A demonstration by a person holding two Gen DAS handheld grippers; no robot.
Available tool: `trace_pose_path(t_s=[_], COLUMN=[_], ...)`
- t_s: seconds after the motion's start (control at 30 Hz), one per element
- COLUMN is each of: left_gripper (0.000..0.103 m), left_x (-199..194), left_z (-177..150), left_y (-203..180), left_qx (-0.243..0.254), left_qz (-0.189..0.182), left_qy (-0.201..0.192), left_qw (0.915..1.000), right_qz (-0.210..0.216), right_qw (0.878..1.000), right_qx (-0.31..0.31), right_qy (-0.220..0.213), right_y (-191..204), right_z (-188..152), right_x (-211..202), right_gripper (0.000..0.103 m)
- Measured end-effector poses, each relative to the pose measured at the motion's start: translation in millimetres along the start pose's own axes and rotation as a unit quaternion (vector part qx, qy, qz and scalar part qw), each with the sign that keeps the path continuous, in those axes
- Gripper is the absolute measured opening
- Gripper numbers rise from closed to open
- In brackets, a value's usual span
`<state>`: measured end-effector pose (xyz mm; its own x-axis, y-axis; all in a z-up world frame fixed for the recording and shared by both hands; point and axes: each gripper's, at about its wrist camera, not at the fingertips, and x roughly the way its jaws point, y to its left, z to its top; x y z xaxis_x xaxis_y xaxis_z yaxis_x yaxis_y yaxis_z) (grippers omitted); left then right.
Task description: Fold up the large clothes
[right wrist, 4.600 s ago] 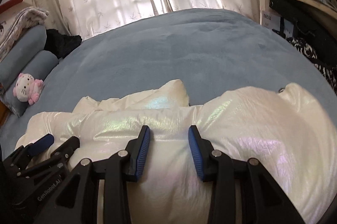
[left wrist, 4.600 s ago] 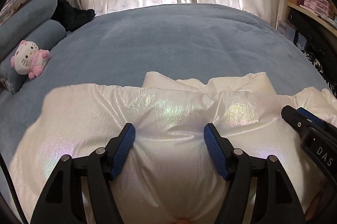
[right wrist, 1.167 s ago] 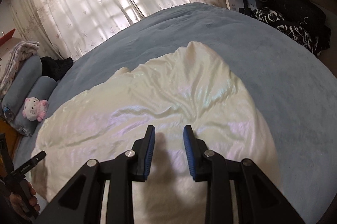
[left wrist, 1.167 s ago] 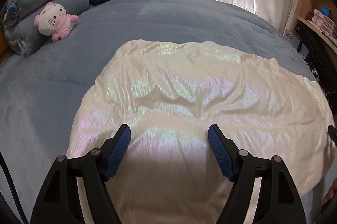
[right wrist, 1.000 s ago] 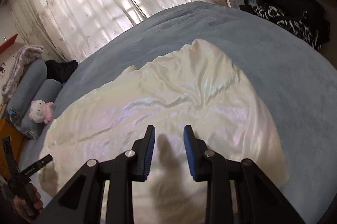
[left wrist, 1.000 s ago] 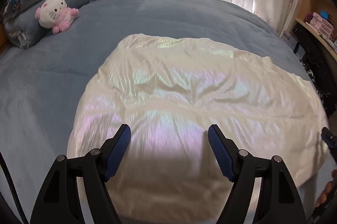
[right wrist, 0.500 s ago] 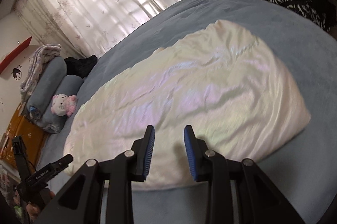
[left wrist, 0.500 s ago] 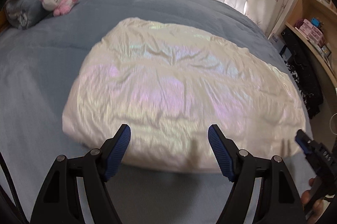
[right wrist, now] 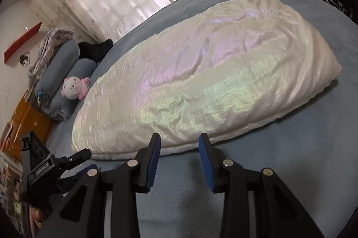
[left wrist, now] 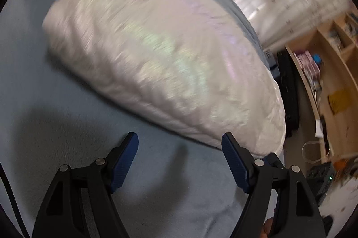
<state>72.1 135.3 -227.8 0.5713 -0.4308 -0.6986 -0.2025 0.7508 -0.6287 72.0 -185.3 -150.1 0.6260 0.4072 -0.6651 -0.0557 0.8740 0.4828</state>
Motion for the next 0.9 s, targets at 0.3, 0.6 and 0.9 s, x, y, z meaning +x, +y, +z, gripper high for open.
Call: trace_pose_path(t_s=[0.3, 0.6, 0.9], left_gripper=[0.078, 0.080, 0.070], left_x=[10, 40, 52], left_z=[4, 50, 80], left_y=[15, 26, 18], left_qx=[-0.022, -0.066, -0.080], left_qz=[-0.041, -0.067, -0.054], left_qy=[-0.064, -0.098, -0.151], left_qw=[0.9969, 0.9907, 0.9837], right_qz=[0.015, 0.032, 0.040], right_qw=[1.000, 0.999, 0.996], right_qx=[-0.001, -0.029, -0.081], right_qy=[0.004, 0.001, -0.006], right_y=[7, 22, 47], right_z=[7, 20, 39], right_x=[17, 25, 36], right_gripper=[0.035, 0.035, 0.035])
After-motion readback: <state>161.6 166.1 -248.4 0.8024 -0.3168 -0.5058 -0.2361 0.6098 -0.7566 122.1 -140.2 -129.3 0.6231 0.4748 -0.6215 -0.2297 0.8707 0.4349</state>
